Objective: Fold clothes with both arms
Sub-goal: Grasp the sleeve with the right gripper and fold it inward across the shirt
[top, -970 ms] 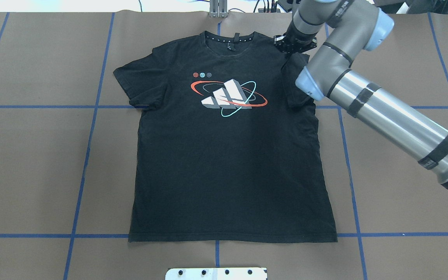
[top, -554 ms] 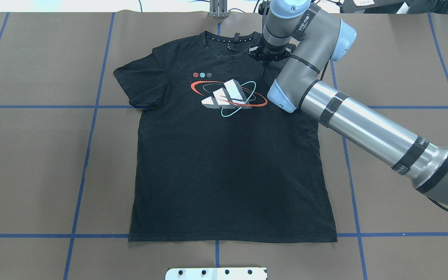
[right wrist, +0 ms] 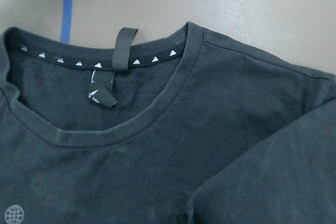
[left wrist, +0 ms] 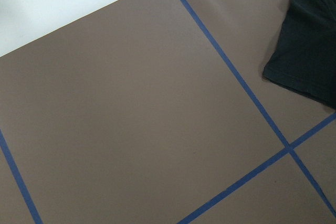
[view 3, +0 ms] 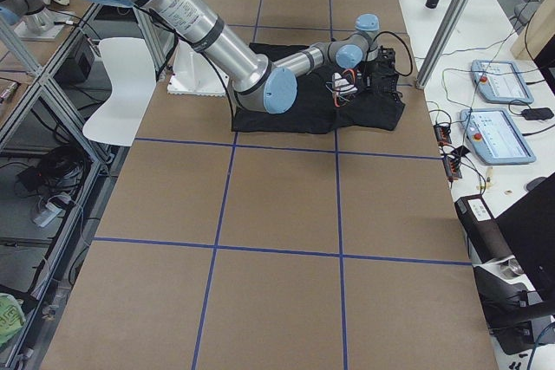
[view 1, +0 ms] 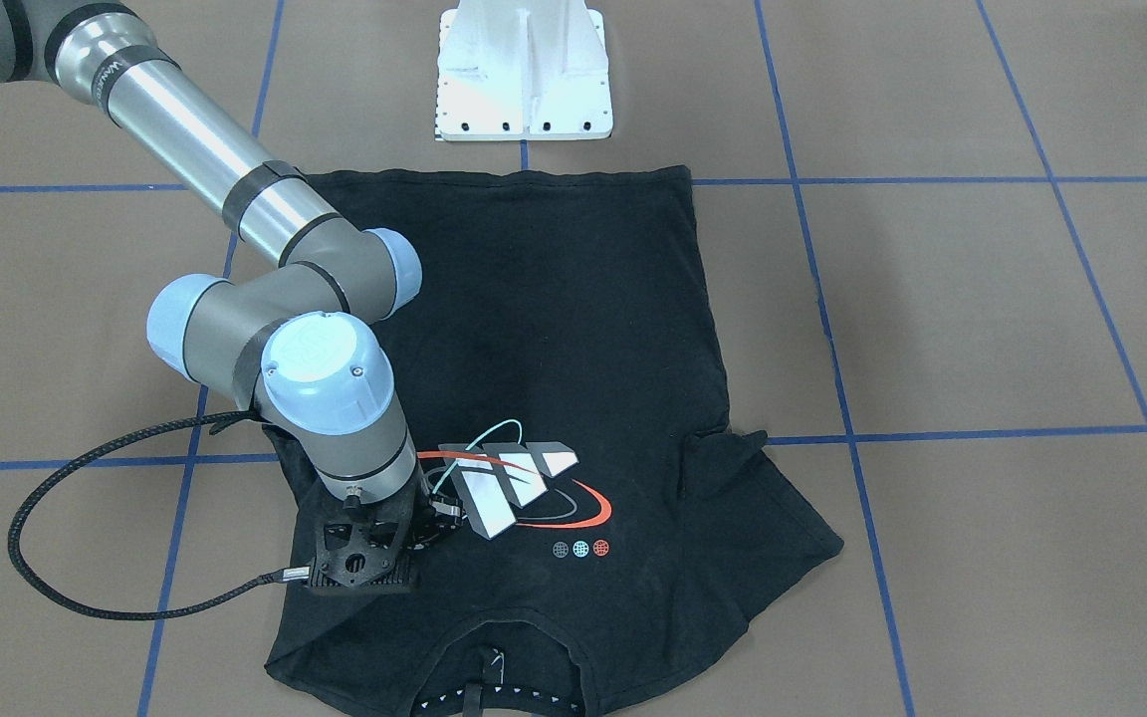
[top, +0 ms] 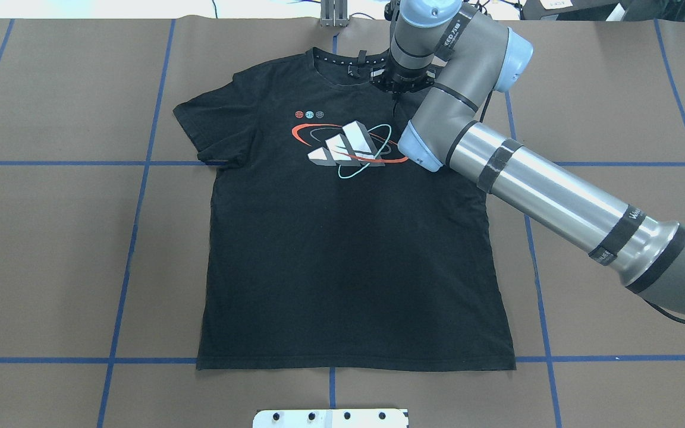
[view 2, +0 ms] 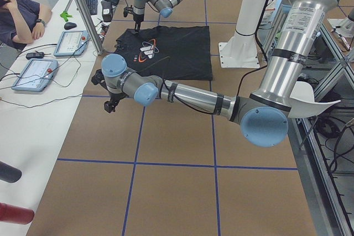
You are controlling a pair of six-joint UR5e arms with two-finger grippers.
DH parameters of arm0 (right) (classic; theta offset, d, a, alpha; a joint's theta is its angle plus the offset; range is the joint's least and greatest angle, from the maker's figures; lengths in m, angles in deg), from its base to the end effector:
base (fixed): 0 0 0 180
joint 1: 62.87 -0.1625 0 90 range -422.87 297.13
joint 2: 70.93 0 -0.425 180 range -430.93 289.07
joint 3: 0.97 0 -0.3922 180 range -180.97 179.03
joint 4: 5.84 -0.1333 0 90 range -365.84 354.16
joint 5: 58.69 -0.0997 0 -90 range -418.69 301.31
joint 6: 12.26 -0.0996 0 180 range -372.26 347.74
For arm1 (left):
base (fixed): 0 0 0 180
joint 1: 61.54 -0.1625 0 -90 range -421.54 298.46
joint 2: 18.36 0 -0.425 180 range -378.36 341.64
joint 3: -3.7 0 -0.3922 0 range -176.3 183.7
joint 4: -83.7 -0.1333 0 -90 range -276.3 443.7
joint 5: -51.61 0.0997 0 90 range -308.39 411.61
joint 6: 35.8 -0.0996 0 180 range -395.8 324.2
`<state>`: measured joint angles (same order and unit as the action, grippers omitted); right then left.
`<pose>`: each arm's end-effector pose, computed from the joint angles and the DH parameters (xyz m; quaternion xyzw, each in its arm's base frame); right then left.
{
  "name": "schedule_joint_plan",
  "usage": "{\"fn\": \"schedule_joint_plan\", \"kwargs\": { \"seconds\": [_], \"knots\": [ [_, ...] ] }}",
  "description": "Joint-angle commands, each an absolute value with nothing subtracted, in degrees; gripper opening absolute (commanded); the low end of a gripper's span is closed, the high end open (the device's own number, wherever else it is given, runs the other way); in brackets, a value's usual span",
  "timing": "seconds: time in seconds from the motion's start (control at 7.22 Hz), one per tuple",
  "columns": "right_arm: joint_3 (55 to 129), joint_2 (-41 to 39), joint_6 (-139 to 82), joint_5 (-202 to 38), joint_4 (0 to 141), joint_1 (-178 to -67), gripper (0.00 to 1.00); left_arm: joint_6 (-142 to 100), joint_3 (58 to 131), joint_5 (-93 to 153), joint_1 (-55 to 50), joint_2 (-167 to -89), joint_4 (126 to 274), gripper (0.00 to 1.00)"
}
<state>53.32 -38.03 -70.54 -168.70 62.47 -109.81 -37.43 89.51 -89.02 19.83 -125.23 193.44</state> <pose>-0.5138 -0.6952 0.2506 0.1042 -0.3821 0.0581 0.9164 0.0380 -0.6254 0.4830 0.2268 0.4252 0.1965 0.8539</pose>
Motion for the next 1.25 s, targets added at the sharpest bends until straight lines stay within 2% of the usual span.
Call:
{"fn": "schedule_joint_plan", "kwargs": {
  "seconds": [0.0,0.42,0.69,0.83,1.11],
  "knots": [
    [52.2,-38.76,-70.79,-167.68,62.36,-109.19,0.99,-37.38,89.4,-89.02,19.85,-125.23,193.48,1.0],
    [52.81,-39.55,-73.78,-165.83,62.88,-108.66,1.0,-35.55,89.75,-89.02,18.88,-125.67,196.8,1.0],
    [56.83,-38.41,-72.04,-170.28,67.6,-110.58,1.0,-24.88,88.53,-88.15,11.45,-127.42,204.08,1.0],
    [63.3,-35.45,-67.76,-171.44,73.03,-111.03,1.0,-15.24,84.43,-88.05,10.97,-130.74,209.86,1.0],
    [77.8,-23.71,-62.46,-174.24,76.07,-113.3,1.0,-0.71,76.86,-77.67,4.86,-134.8,221.64,1.0]
  ]
}}
